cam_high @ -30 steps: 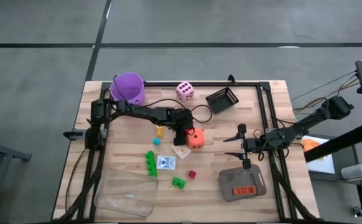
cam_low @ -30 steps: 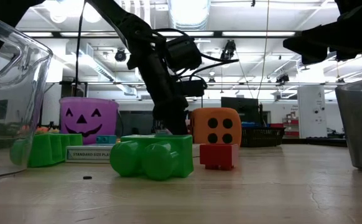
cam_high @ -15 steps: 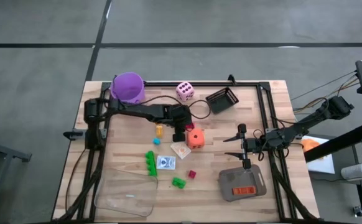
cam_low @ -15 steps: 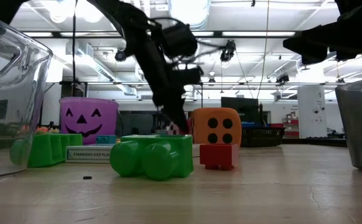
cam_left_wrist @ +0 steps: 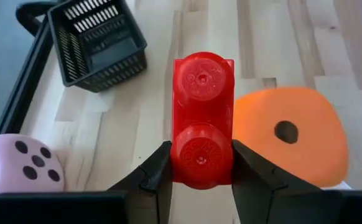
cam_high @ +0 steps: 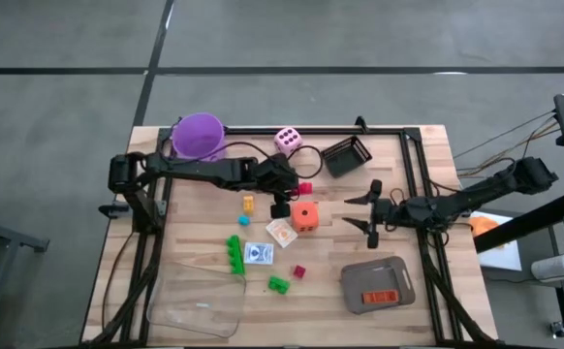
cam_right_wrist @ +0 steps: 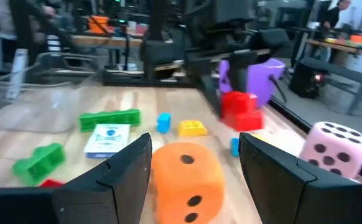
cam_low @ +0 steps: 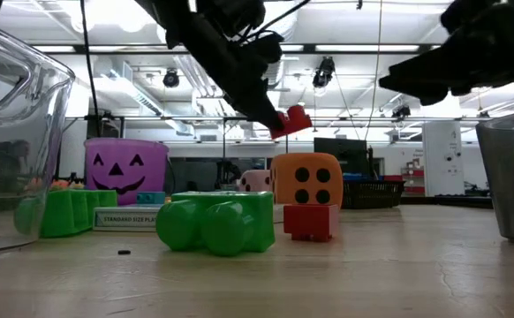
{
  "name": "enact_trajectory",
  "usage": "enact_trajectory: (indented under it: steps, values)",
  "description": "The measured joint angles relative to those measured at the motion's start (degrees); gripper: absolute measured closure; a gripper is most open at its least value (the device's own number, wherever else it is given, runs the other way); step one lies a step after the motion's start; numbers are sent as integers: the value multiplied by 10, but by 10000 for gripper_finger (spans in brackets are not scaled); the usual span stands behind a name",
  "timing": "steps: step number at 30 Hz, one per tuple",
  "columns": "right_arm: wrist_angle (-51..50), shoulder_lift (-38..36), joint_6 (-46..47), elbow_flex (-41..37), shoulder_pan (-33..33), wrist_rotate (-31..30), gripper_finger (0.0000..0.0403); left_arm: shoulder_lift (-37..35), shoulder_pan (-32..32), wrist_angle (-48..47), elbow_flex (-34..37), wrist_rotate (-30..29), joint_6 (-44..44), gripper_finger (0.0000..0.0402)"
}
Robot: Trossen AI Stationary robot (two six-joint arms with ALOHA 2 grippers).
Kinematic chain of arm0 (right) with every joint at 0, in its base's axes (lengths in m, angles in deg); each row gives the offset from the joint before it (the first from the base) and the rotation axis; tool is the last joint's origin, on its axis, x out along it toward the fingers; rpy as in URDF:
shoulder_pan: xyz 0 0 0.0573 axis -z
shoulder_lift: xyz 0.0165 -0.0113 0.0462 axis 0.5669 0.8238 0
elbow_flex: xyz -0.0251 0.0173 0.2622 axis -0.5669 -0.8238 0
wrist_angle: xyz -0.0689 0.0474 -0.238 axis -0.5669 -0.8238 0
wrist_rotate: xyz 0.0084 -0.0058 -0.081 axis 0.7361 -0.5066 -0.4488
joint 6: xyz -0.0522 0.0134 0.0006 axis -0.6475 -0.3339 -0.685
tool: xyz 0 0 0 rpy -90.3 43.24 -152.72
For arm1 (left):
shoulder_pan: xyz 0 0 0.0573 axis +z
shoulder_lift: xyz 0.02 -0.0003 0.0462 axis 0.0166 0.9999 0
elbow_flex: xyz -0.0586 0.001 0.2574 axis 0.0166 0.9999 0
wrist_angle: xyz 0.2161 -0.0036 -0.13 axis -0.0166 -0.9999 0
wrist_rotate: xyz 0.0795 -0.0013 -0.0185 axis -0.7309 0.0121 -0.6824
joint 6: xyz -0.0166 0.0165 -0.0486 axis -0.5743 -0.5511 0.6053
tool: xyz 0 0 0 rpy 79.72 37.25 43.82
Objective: Pick & Place Toys
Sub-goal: Put the red game piece into the black bin
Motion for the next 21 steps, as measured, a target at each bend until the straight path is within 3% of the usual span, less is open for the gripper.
enact_trajectory:
  steps: [6, 21]
  values:
    - [-41, 57, 2, 54, 55, 55, 165, 0, -17, 26, 0, 3, -1, 281]
    - [-65, 225, -23, 168, 115, 105, 165, 1, -34, 65, 10, 8, -16, 281]
